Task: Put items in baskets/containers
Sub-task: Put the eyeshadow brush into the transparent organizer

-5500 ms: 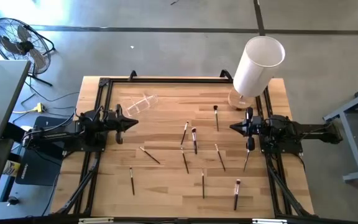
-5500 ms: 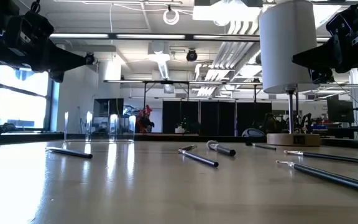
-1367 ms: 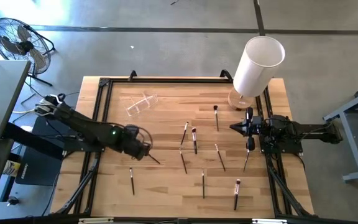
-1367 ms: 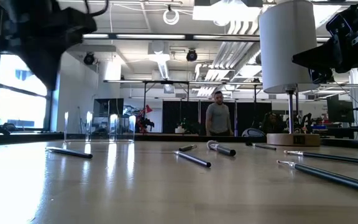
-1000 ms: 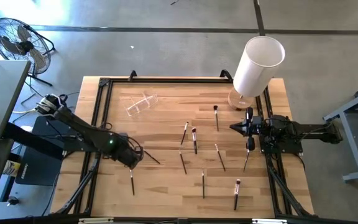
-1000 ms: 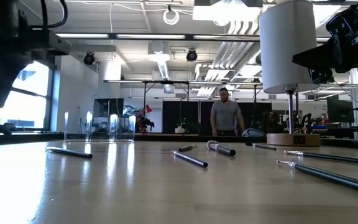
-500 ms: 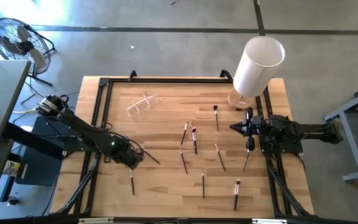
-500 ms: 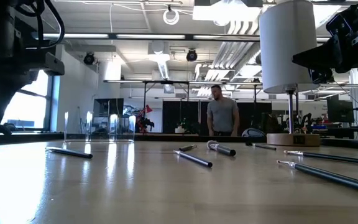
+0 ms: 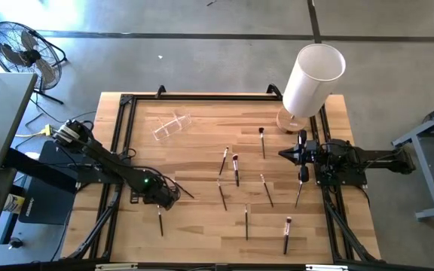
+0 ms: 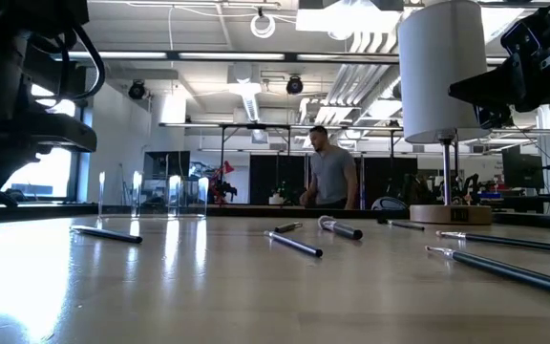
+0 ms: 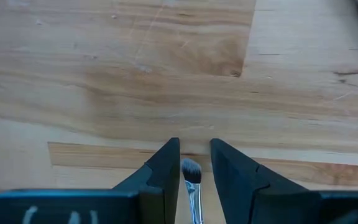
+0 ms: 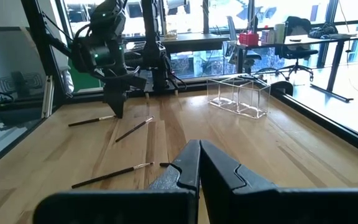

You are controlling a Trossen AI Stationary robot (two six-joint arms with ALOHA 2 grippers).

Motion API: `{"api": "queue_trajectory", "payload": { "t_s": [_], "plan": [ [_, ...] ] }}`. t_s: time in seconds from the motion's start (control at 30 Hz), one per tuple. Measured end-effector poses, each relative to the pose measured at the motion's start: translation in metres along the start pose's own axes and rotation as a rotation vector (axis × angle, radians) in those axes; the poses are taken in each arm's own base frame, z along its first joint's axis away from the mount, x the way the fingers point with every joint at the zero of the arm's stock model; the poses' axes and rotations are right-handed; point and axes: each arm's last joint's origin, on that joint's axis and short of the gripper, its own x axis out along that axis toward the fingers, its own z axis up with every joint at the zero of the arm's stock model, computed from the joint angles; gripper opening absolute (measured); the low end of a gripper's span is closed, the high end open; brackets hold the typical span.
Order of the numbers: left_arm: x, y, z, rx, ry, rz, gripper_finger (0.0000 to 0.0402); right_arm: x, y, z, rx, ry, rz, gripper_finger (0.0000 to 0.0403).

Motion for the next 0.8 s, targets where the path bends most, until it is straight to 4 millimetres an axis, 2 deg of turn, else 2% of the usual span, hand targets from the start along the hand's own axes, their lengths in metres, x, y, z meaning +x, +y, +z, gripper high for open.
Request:
{"api": "queue_trajectory", "payload": {
  "t_s": [0.8],
  "plan": [
    [-0.0003,-0.0036,-0.0066,-0.047,0.122,0.019,0.0089,0.0,0.0,0.0,0.0,0.001,-0.001,0.0005]
  ]
}}
